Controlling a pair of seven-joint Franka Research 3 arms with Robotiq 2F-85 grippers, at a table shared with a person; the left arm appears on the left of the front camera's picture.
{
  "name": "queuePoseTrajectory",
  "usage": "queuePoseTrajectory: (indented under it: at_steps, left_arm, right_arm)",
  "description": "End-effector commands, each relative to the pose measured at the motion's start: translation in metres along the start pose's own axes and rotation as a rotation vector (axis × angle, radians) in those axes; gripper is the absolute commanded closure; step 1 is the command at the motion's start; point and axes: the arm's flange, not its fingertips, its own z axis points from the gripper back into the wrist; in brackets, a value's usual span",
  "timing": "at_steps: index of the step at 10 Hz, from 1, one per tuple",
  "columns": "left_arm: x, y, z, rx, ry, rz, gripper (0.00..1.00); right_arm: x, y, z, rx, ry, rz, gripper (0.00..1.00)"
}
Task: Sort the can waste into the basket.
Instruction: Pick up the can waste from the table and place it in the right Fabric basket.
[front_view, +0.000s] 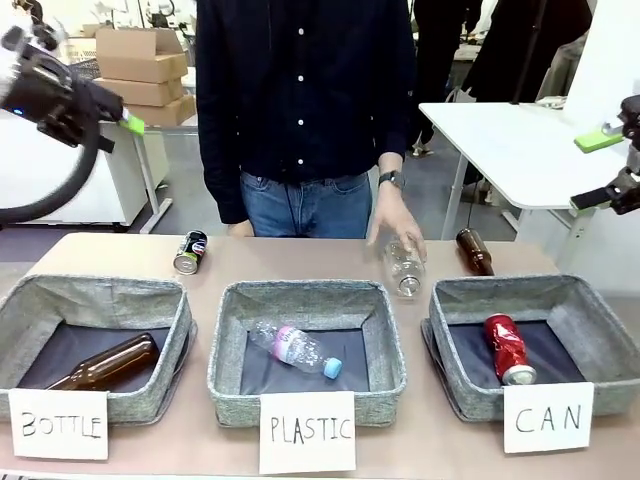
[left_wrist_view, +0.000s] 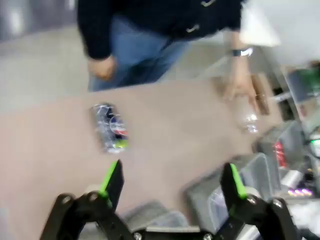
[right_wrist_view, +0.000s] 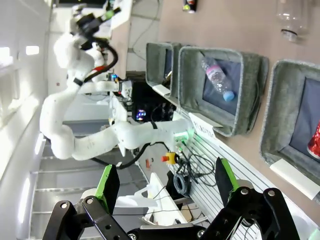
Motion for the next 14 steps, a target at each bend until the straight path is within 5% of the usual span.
queuePoseTrajectory:
  at_steps: [1,2,3,4,6,7,9,14]
  left_arm:
    - [0.018,0.022,-0.055,0.366,0.257,0.073,0.00]
    - [0.023,0.021,-0.086,0.311,0.311,0.053,0.00]
    - [0.020,0.008,-0.099,0.007,0.480,0.156,0.00]
    - [0.003,0.025,-0.075,0.247,0.115,-0.020,0.00]
    - [0.003,0.025,-0.075,0.247,0.115,-0.020,0.00]
    - [0.002,0.027,-0.102,0.222,0.230,0.023,0.00]
    - [0.007,0.030,-0.144,0.323,0.241,0.072,0.00]
    - [0.011,0.051,-0.250,0.293,0.504,0.112,0.00]
  right_arm:
    - [0.000,-0.001,0.001,-0.015,-0.001,0.031,0.00]
    - [0.000,-0.001,0.001,-0.015,-0.001,0.031,0.00]
    - [0.000,-0.001,0.001,-0.015,-0.001,0.031,0.00]
    - [0.000,-0.001,0.001,-0.015,-0.001,0.031,0.00]
    - [0.000,-0.001,0.001,-0.015,-0.001,0.031,0.00]
    - [0.000,-0.001,0.001,-0.015,-0.001,0.031,0.00]
    - [0.000,-0.001,0.001,-0.015,-0.001,0.031,0.00]
    - [0.000,-0.001,0.001,-0.015,-0.001,0.031,0.00]
